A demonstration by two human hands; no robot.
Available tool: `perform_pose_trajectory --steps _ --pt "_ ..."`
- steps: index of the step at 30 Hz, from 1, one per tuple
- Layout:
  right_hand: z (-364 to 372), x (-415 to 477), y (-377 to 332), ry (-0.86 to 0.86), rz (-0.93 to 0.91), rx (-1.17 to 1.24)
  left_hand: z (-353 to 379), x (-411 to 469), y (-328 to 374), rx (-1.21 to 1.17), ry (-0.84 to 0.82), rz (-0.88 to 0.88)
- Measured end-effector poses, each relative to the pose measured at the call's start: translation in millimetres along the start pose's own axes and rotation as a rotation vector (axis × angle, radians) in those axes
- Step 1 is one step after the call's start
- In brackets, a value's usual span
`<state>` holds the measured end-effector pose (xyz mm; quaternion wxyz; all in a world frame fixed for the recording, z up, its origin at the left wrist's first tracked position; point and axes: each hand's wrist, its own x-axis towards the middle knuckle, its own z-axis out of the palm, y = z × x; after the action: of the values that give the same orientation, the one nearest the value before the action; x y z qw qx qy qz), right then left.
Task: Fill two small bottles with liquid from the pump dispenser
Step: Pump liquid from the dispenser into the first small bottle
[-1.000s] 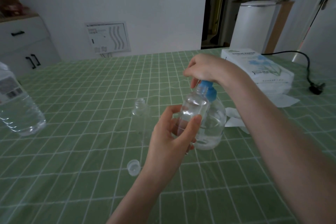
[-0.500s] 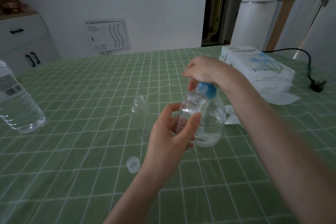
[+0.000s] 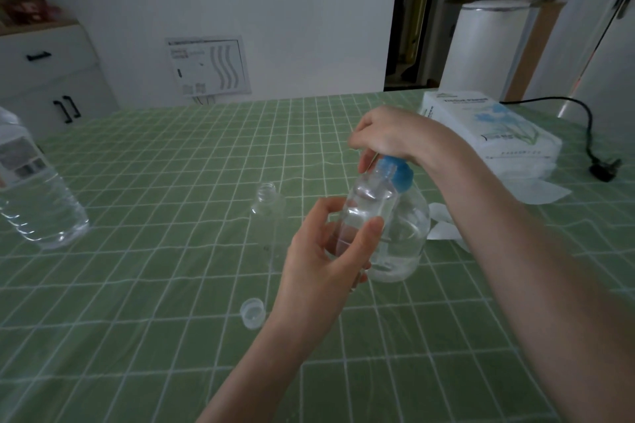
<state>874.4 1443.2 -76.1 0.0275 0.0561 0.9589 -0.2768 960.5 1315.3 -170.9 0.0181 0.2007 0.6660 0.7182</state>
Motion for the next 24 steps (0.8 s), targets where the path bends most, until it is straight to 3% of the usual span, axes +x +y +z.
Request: perform_pose_trajectory --steps 12,24 --pt "-5.3 -2.3 0.9 0.062 -0.015 0.031 1.5 0.4 0.2 -0.011 0.009 0.000" --pt "3.2 -0.3 3.9 0.018 -0.005 0.022 1.7 0.7 -1.8 0.014 0.018 -0.007"
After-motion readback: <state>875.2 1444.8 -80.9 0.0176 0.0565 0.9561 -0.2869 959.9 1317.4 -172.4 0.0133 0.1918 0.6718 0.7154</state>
